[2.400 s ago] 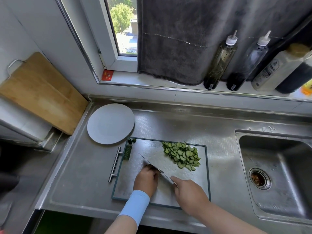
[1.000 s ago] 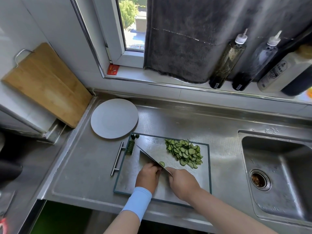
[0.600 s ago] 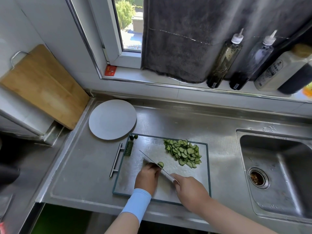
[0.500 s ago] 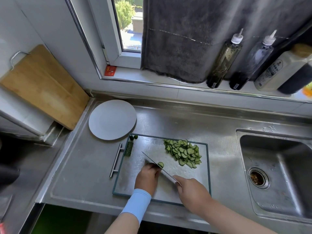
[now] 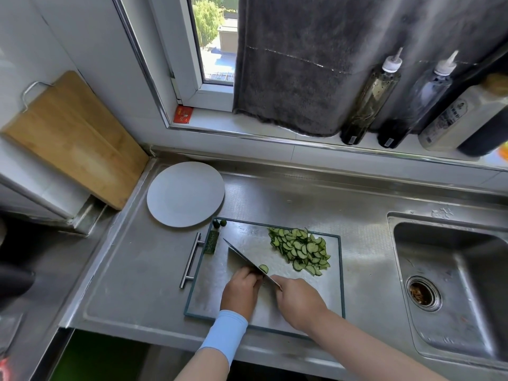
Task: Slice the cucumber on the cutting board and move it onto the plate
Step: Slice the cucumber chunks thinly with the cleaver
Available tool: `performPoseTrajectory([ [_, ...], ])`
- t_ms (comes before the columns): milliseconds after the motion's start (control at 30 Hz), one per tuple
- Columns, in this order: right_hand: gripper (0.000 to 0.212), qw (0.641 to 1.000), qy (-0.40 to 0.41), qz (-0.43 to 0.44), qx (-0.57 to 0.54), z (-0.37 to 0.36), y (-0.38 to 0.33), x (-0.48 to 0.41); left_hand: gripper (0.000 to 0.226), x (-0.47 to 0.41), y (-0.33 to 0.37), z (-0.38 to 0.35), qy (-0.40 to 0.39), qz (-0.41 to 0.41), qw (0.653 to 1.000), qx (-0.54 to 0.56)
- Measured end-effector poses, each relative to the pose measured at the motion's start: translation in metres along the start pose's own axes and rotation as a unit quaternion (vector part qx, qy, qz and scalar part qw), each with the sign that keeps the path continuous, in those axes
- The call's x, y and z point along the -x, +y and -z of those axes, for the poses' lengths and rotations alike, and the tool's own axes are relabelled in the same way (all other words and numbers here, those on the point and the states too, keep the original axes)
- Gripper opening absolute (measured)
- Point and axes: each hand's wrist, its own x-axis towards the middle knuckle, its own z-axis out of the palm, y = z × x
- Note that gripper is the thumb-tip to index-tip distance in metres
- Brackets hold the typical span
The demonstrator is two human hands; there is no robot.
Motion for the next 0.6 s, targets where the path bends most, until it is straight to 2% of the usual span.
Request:
performPoseTrajectory([
  [333,0.026,1.000,0.023,0.015,0.005,-0.001,0.007,0.021,0.023,-0.002,0.006,0.004,0.017,0.004,1.000,0.000],
  [600,0.029,1.000,0.021,0.014,0.005,0.001,0.017,0.034,0.023,-0.002,0.009,0.007,0.024,0.002,1.000,0.001],
])
